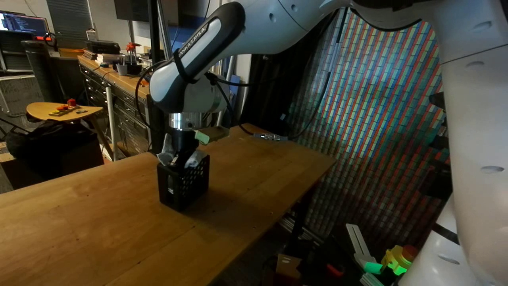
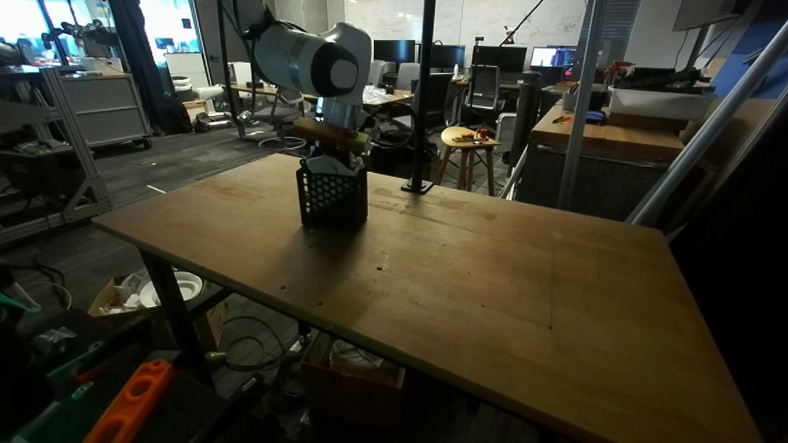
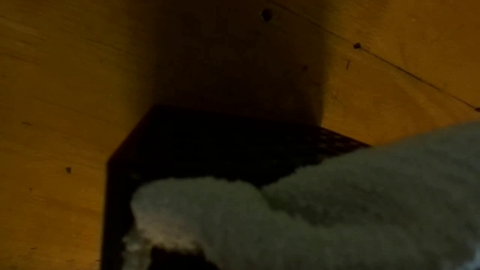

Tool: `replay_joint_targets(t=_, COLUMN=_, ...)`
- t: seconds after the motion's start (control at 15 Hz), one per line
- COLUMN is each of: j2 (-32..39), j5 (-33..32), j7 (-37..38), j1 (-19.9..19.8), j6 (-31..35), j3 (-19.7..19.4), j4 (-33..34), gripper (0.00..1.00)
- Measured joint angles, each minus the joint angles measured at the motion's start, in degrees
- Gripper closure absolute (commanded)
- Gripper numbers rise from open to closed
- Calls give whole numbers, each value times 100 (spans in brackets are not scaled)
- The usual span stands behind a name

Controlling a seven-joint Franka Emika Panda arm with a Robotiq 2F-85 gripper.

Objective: Put the white towel in the basket.

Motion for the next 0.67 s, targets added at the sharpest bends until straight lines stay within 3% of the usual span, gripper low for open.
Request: replay_joint_targets(t=0.67, j2=-48, j5=-27, j7=-88, j1=-27, j6=27, j3=17, j4=0, gripper=100)
